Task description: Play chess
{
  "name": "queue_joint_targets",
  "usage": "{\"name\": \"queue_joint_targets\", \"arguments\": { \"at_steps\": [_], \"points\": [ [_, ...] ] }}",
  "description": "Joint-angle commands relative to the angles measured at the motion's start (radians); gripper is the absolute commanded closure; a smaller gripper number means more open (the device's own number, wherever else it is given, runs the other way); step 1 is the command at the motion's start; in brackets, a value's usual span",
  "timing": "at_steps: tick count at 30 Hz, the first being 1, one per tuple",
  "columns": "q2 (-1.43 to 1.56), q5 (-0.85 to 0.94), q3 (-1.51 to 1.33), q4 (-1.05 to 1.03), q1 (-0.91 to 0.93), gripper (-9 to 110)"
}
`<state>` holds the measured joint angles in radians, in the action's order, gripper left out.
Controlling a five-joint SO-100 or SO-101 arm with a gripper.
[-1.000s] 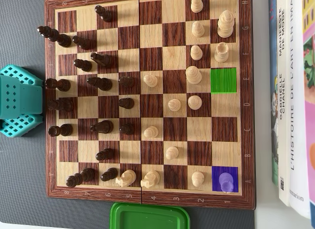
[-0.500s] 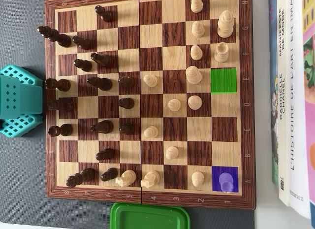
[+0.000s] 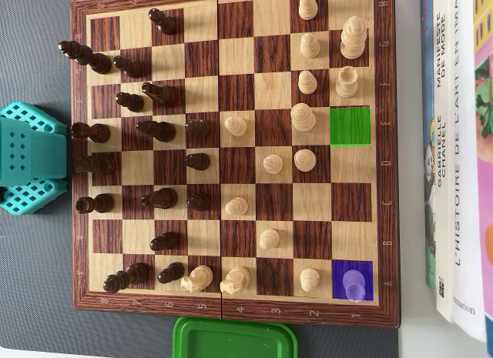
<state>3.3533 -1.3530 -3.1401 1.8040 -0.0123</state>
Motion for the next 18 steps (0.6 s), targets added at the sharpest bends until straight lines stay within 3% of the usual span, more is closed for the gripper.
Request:
{"name": "queue_joint_targets", "arguments": {
  "at_steps": [1,18],
  "points": [
    [-0.009,-0.006,-0.020,0.002,0.005,86],
    [-0.011,0.002,-0.020,0.002,0.006,86]
  ]
}}
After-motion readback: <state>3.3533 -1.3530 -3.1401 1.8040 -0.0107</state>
